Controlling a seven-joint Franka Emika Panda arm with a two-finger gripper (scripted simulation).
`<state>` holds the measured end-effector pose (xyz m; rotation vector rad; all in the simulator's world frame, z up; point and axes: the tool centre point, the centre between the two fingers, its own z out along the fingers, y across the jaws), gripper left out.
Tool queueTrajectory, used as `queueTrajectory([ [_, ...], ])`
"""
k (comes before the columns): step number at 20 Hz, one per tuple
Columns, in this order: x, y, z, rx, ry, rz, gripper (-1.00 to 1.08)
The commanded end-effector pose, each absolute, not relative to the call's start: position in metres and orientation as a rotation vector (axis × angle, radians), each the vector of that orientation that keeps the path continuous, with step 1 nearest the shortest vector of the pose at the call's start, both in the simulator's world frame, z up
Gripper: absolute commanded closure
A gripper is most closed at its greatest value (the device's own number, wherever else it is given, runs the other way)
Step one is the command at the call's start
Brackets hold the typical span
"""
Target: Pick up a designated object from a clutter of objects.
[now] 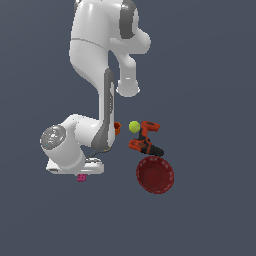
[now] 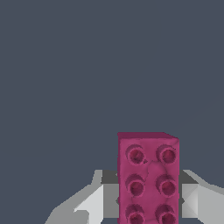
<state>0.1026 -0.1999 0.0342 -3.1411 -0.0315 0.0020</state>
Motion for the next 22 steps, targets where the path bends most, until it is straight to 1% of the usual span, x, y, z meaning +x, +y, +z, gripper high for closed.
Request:
queueTrajectory([
  [1,0.096,-0.19,0.044,-3.141,-0.033,0.0,1.08],
  [8,0.071,-0.154,0.079,-3.141,-0.033,0.0,1.08],
  [22,0.008,-0.066,0.167,-3.141,-0.034,0.0,1.08],
])
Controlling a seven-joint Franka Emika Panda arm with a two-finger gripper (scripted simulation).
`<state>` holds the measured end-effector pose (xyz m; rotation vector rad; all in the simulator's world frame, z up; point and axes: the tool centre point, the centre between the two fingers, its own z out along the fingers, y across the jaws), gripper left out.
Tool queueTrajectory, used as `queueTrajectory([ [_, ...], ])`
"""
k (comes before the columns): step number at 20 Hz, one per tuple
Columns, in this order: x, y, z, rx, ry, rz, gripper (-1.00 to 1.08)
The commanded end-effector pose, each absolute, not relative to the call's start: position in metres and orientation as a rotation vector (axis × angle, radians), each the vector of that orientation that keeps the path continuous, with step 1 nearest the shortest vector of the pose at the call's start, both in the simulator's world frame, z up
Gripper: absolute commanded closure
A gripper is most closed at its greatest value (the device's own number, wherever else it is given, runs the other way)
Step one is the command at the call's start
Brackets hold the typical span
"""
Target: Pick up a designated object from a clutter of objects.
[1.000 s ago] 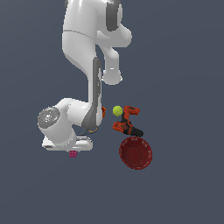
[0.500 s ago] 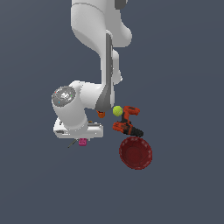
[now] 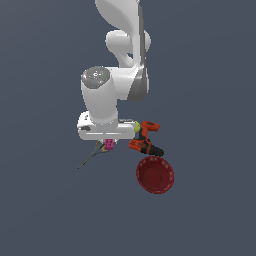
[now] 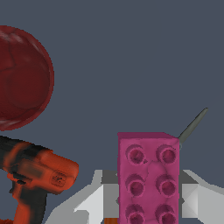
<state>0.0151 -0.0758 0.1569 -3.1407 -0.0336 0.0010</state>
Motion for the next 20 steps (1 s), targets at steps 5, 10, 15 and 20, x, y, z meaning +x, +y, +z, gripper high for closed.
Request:
queueTrajectory([
  [5,-0.015,-0.033,0.2,-3.143,-0.034,0.0,1.08],
  [10,-0.04,0.002,0.235,-3.145,-0.034,0.0,1.08],
  [15,-0.065,0.039,0.274,-3.146,-0.034,0.0,1.08],
  [20,-0.089,0.075,0.31,-3.147,-0.033,0.0,1.08],
])
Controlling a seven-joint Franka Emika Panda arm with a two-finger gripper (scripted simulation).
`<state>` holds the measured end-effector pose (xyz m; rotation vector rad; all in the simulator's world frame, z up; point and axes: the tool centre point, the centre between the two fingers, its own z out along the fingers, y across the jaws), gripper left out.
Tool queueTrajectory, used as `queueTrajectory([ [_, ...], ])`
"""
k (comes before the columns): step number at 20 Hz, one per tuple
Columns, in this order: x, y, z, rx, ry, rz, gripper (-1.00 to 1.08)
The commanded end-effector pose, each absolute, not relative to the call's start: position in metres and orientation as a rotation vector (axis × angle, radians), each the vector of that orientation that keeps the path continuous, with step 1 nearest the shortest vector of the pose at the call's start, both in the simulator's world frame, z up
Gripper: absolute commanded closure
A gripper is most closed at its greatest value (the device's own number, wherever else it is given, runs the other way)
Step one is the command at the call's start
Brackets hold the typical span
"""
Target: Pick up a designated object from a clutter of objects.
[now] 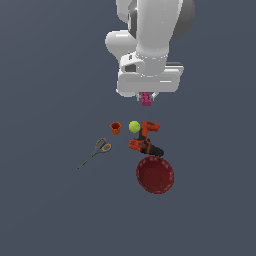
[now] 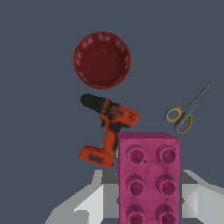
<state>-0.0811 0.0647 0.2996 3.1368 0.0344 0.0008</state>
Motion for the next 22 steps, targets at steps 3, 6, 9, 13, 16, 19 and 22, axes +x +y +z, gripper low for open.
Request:
queueTrajectory([
  [3,-0.101,0.094,0.33,3.137,0.034,0.0,1.08],
  [6,-0.111,0.111,0.347,3.137,0.034,0.0,1.08],
  [9,-0.119,0.125,0.361,3.139,0.034,0.0,1.08],
  [13,-0.126,0.138,0.374,3.14,0.034,0.0,1.08],
  [16,-0.128,0.143,0.379,3.141,0.034,0.0,1.08],
  [19,-0.128,0.144,0.38,3.141,0.034,0.0,1.08],
  [22,-0.126,0.142,0.378,3.141,0.033,0.0,1.08],
])
